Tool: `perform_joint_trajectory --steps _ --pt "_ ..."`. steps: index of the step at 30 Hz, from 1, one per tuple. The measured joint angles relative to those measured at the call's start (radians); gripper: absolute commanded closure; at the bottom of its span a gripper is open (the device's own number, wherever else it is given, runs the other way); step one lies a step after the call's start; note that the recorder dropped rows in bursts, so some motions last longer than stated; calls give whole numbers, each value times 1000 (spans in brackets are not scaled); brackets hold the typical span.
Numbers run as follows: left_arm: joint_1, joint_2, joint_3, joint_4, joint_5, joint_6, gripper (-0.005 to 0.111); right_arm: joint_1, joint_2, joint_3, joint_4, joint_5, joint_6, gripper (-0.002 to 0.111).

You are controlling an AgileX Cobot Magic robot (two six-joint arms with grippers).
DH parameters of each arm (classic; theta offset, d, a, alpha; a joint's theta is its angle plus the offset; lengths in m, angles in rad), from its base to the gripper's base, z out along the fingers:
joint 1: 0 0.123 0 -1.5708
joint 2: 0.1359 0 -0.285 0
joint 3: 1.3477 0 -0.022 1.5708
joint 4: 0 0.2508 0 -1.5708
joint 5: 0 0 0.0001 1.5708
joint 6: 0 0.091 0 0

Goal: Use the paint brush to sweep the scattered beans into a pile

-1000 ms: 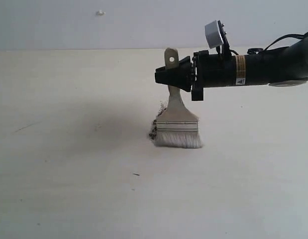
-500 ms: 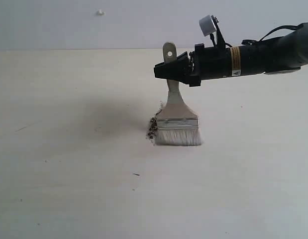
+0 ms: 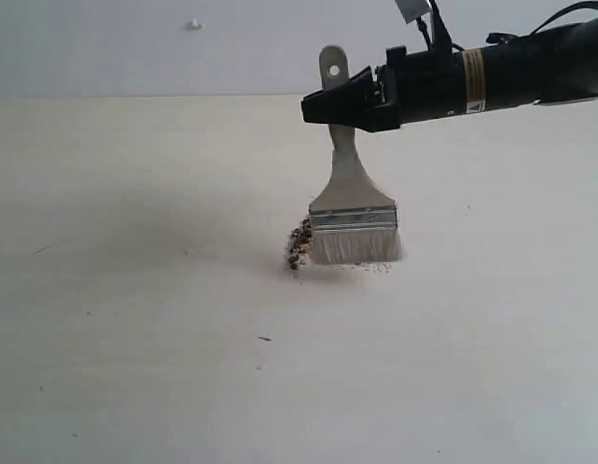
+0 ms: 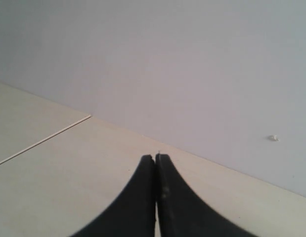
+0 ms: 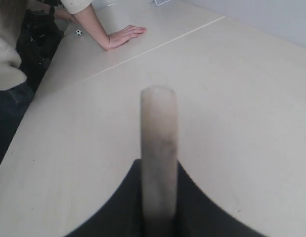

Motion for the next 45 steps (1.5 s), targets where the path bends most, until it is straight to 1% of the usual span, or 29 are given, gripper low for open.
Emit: perform_joint_trajectory --steps 7,11,19,22,25,29,36,40,45 --pt "0 0 0 0 0 0 107 0 -41 0 34 0 -6 108" --pt "0 0 0 0 0 0 107 0 -44 0 77 0 -109 108" --pt "0 0 0 0 0 0 107 -2 -49 -1 207 13 -389 108" --pt "0 0 0 0 0 0 107 -12 -20 -47 220 11 -428 108" --pt "0 0 0 0 0 0 107 -35 46 -132 222 5 -415 108" --pt "0 0 0 0 0 0 107 -59 165 -295 170 5 -317 108" --pt "0 0 0 0 0 0 107 -60 328 -531 117 7 -202 108" --pt "0 0 0 0 0 0 107 -60 385 -588 105 7 -179 108" --pt "0 0 0 0 0 0 107 -60 405 -597 90 0 -140 108"
